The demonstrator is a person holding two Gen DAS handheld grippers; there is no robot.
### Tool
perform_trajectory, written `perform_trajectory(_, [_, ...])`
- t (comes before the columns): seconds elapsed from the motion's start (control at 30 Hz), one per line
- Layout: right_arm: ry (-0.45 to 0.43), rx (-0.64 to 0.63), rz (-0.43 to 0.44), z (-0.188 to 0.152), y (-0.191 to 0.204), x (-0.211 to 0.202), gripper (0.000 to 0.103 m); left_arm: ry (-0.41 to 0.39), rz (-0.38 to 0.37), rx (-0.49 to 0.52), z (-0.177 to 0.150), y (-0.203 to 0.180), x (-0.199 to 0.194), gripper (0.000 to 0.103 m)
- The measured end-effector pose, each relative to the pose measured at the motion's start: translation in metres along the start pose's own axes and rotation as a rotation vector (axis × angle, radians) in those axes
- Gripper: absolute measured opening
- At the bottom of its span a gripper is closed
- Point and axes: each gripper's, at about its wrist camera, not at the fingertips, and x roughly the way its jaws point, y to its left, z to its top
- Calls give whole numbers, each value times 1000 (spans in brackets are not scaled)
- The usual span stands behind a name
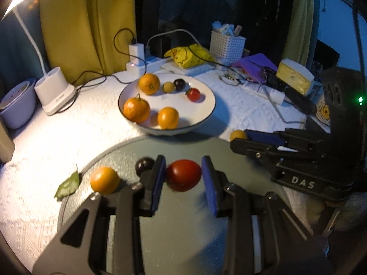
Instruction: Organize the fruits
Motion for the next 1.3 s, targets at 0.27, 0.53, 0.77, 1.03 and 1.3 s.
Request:
perform_trajectory(0.27, [-12,6,-2,14,-8,5,28,-20,-5,3,18,1,3,33])
perform_trajectory(0.53, [-25,17,-3,30,-19,14,28,-46,-8,-1,41,10,12,33])
perform_trajectory(0.77, [-24,20,3,40,-25,25,28,-24,-12,-16,47,22,20,33])
perform_trajectory(1.03, [-9,23,-1,40,-26,33,28,78,-59,-20,19,17,32,35])
perform_trajectory(1.3, [-9,15,-15,32,-18,27,28,132,-51,7,-2,11,39,45])
